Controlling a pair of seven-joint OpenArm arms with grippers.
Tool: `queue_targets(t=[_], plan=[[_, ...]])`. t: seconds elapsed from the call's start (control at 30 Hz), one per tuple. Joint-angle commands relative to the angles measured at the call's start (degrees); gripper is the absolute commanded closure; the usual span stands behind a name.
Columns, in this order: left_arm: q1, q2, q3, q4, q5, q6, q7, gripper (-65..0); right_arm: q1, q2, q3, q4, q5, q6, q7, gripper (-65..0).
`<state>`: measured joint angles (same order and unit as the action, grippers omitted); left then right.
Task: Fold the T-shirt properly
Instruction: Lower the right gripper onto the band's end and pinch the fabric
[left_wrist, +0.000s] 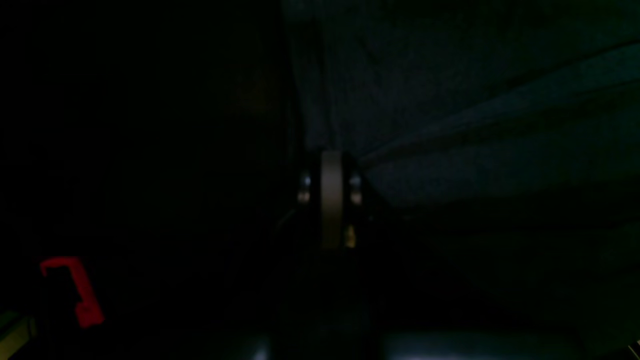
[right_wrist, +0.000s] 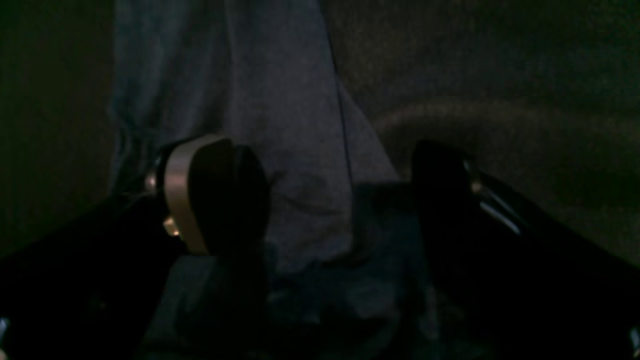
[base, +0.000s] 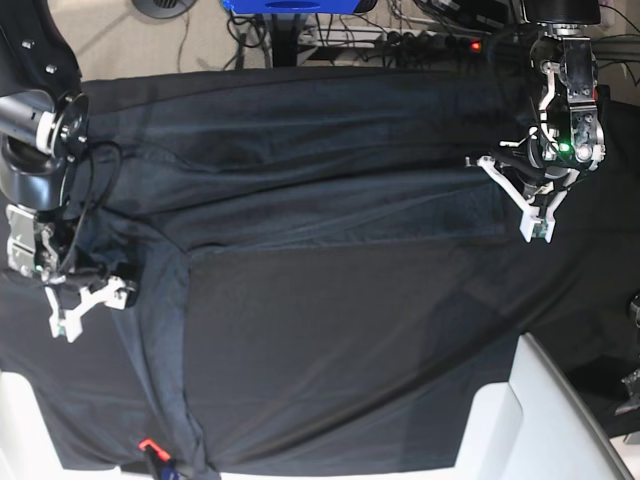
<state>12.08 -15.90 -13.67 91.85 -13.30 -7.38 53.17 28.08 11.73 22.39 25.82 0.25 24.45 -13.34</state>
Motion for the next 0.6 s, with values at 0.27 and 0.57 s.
queue_targets(t=[0.27,0.57], plan=[[-0.5,-0.8,-0.3,0.9,0.2,0.2,-0.6,0.0,1.5,0.7,0.1,0.5,0.3,0.0,0.4,-8.0],[-0.3,-0.8,-0.3,1.4,0.2,0.2,-0.4,0.0,0.2,0.7,0.0,9.8,0.3,0.0,-3.8,-0.2]])
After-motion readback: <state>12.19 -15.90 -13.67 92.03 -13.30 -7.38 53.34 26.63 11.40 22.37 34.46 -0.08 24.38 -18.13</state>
